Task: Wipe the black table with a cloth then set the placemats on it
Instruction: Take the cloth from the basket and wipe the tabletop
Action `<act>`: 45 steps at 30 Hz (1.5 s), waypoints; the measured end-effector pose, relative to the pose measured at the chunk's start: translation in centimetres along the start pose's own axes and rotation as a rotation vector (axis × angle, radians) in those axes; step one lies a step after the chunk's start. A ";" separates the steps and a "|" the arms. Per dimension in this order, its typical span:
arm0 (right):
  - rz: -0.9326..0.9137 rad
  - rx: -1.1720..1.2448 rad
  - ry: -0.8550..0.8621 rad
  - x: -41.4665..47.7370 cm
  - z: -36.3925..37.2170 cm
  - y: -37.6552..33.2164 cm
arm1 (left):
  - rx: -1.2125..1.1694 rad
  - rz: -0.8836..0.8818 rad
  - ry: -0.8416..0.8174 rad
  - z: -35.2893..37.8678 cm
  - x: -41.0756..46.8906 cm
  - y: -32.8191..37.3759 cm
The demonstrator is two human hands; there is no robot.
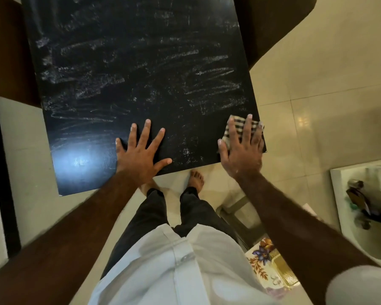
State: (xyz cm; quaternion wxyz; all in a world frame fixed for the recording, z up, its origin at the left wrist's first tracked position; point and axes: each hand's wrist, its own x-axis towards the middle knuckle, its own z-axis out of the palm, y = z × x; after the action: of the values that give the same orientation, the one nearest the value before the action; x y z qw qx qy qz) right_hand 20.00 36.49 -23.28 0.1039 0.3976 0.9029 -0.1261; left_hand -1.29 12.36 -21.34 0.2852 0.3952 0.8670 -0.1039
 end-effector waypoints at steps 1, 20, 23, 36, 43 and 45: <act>0.028 0.008 0.010 0.8 -0.2 -0.7 | -0.009 0.002 -0.005 0.1 0.0 -0.1; 0.014 -0.005 -0.043 -2.8 1.6 -8.2 | 0.005 0.074 -0.107 -2.3 -0.2 -1.5; -0.094 0.000 -0.074 -3.6 2.4 -12.0 | 0.012 0.080 -0.094 -2.3 -0.3 -1.6; -0.002 -0.022 -0.078 -2.5 1.2 -9.2 | -0.066 -0.018 -0.090 -1.1 -2.9 -5.9; -0.288 -0.007 -0.128 -5.4 3.3 -17.4 | -0.081 -0.007 -0.108 -1.5 -2.8 -6.0; -0.336 -0.004 -0.163 -7.7 3.7 -16.7 | -0.088 0.007 -0.131 -2.0 -2.6 -6.4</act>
State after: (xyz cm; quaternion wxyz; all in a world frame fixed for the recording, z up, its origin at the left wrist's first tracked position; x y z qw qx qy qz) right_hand 12.96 19.14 -22.11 0.1551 0.2297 0.9453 -0.1718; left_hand -5.51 7.26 -18.52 0.3589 0.3775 0.8488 -0.0904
